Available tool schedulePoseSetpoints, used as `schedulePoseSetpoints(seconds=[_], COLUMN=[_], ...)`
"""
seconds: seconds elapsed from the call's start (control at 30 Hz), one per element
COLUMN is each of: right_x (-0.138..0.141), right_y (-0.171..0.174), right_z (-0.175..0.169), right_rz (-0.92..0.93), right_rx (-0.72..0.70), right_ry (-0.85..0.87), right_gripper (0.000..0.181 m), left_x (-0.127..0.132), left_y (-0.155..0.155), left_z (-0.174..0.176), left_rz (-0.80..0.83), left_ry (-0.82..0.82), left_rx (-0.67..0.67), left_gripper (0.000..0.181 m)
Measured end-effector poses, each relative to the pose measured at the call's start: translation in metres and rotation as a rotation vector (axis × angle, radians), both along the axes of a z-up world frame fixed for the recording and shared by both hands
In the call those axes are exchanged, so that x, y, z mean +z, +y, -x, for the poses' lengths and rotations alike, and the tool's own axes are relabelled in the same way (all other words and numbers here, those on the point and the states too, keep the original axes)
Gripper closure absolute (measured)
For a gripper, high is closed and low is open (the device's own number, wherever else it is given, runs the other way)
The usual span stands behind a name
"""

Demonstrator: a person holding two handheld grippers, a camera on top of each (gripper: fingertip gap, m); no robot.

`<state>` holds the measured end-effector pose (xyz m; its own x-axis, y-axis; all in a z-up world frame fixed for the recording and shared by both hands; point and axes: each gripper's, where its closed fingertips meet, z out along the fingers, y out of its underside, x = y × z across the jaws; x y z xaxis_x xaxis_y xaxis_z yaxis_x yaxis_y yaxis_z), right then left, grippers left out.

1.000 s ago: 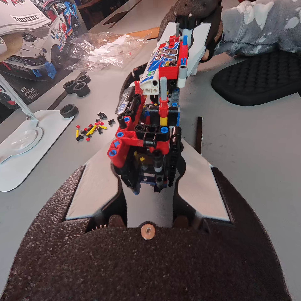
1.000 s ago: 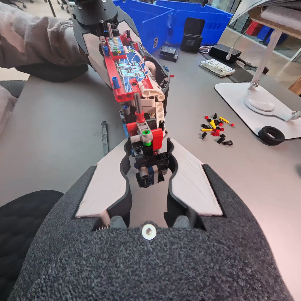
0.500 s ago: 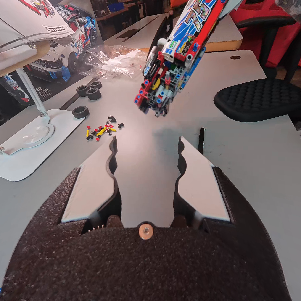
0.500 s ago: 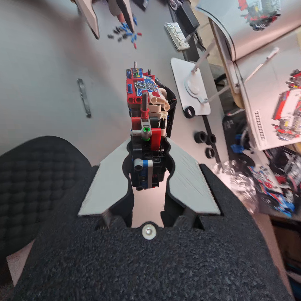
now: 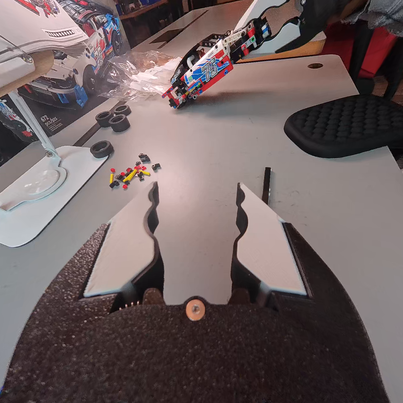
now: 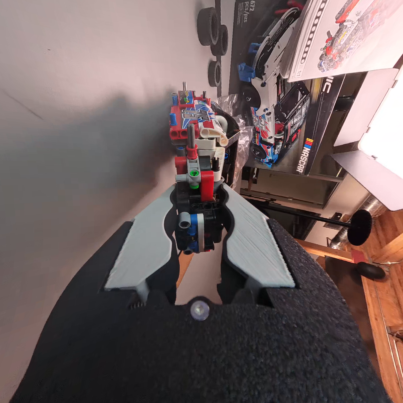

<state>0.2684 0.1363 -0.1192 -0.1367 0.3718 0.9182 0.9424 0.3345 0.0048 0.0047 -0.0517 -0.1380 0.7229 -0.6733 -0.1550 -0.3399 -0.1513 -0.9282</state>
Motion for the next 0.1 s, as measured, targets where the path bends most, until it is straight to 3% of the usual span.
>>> schedulePoseSetpoints(seconds=[0.03,0.1], right_x=[-0.0058,-0.0153], right_y=[-0.0023,-0.0080], right_z=[0.0027,0.0085], right_rz=[-0.006,-0.023], right_rx=[0.021,0.062], right_ry=[0.011,0.054], right_gripper=[0.146,0.146], left_x=[-0.0016,-0.0044], left_y=[0.0001,-0.0001], left_z=[-0.0002,-0.0013], left_rz=[0.005,0.012], left_ry=[0.002,0.007], left_rx=[0.000,-0.002], left_gripper=[0.111,0.111])
